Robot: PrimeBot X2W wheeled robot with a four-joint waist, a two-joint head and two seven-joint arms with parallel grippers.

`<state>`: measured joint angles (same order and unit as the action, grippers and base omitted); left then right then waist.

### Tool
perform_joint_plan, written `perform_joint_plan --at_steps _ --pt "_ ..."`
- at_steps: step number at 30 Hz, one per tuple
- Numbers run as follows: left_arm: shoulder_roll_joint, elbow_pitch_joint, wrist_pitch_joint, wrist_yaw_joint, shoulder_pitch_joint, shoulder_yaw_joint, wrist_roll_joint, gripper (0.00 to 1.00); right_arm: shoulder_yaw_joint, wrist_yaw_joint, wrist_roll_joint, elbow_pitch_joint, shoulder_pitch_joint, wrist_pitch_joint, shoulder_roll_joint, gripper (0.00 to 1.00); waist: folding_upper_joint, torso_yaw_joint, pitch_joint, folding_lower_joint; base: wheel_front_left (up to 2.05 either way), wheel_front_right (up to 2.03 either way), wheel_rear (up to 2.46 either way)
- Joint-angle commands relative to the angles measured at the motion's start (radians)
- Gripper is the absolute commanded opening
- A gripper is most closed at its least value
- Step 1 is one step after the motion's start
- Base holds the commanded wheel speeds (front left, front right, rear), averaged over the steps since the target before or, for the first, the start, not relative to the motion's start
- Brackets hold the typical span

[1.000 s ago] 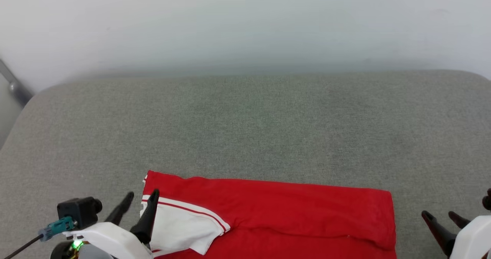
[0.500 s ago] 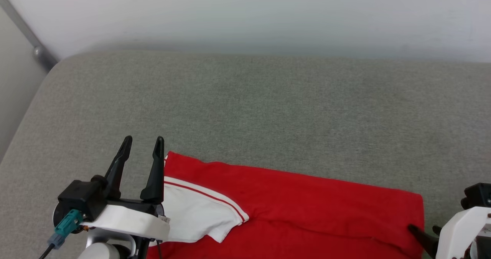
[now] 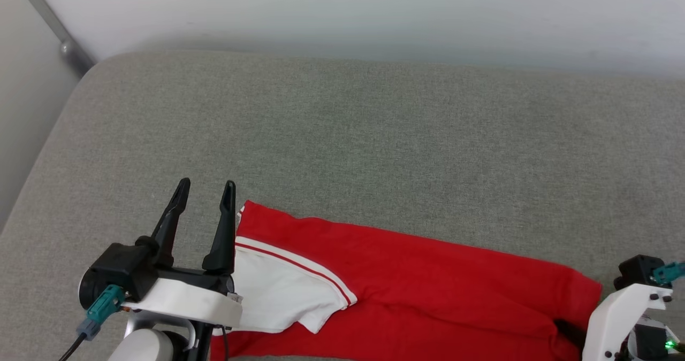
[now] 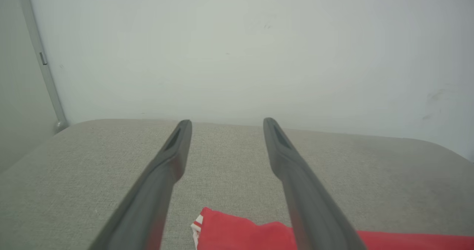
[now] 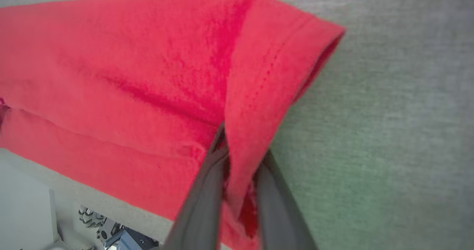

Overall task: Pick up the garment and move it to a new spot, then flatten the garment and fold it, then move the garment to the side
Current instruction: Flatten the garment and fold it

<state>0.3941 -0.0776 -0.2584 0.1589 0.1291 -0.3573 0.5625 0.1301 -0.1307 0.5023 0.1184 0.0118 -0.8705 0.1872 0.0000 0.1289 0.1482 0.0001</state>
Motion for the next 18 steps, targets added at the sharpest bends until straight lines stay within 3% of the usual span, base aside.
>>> perform_joint_plan --at_steps 1,12,18 --pt "0.004 0.006 -0.003 0.002 0.005 0.001 -0.008 1.0 -0.021 0.0 0.009 0.021 -0.003 -0.001 -0.01 0.0 0.0 -0.006 -0.011 -0.0001 0.0 0.0 0.0" --pt "0.021 0.034 0.014 0.047 -0.058 -0.007 -0.032 1.0 0.017 0.0 0.038 0.013 0.047 0.027 0.084 0.0 0.0 -0.073 -0.089 -0.0001 0.0 0.0 0.0" --pt "0.018 0.025 0.011 0.066 -0.08 -0.005 -0.034 1.0 0.181 0.0 -0.019 -0.02 0.033 -0.023 0.135 0.0 0.0 -0.112 -0.097 -0.0001 0.0 0.0 0.0"
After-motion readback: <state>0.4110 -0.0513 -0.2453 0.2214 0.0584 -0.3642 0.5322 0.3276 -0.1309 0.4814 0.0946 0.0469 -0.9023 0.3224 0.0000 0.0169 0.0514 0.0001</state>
